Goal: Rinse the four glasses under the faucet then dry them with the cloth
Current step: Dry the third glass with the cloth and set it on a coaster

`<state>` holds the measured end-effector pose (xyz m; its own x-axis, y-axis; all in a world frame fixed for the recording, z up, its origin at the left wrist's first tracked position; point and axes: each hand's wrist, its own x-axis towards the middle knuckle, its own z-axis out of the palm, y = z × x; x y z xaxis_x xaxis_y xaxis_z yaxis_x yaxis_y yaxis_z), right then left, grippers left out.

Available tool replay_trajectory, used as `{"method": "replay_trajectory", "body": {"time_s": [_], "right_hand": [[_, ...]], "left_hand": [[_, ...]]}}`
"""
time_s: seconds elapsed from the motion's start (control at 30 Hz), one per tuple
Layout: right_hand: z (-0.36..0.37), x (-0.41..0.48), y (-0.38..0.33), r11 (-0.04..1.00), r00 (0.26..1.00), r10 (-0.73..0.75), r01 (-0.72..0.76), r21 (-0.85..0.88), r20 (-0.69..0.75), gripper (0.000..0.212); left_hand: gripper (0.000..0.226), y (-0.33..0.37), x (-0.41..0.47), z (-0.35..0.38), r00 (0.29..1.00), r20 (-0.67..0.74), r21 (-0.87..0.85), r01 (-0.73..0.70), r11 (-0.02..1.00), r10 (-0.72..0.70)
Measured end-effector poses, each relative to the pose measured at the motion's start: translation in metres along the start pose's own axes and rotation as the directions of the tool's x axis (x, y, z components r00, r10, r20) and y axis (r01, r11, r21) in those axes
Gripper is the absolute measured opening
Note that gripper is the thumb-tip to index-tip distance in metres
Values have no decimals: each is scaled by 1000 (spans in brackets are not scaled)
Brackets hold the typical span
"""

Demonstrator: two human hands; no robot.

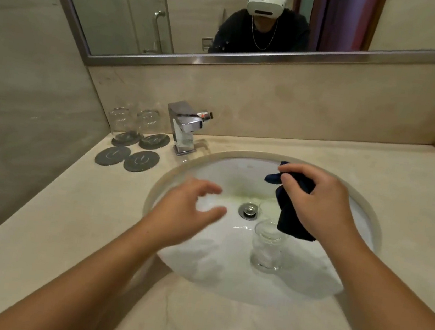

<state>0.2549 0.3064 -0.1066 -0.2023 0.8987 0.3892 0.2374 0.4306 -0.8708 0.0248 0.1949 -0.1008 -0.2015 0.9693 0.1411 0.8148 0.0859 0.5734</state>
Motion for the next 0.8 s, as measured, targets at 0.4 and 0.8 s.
{"method": "replay_trajectory", "body": {"time_s": [0.4,0.8], "right_hand": [[-6,14,36,936,950,309,-311,167,40,15],[3,18,34,887,916,392,-401,229,85,14]], "left_hand": [[90,40,41,86,742,594,58,345,937,-310],[69,33,42,90,817,529,-97,327,940,-230]]}}
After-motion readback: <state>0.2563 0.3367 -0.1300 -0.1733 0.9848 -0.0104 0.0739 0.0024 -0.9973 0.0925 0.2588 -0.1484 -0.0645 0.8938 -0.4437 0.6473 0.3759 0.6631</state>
